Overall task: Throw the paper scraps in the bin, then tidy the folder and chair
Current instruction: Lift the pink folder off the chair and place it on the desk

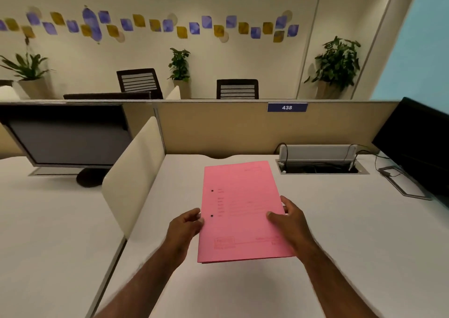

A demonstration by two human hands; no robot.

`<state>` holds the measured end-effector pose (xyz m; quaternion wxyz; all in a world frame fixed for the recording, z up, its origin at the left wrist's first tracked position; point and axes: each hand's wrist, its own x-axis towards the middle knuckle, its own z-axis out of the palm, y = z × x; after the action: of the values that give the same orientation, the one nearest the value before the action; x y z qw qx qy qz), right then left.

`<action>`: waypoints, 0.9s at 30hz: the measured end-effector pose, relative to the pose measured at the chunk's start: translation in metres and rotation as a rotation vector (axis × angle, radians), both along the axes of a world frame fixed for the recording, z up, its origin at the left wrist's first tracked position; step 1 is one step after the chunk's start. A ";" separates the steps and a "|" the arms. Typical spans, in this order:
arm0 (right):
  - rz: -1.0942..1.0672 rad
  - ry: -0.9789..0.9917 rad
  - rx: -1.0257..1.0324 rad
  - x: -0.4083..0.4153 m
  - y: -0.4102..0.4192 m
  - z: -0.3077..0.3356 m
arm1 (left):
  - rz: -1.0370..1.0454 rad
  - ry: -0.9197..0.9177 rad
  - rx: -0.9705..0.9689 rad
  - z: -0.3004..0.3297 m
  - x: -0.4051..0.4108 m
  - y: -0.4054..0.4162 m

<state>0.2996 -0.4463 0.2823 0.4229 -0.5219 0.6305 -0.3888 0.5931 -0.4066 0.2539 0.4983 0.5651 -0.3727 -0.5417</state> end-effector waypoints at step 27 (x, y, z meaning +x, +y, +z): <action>0.139 0.339 0.100 0.069 -0.319 -0.128 | 0.185 -0.298 0.062 -0.110 0.036 -0.304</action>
<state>0.3686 -0.7658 0.1543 0.3618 -0.6005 0.6738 -0.2335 0.6287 -0.7109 0.1442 0.4676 0.6860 -0.3721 -0.4151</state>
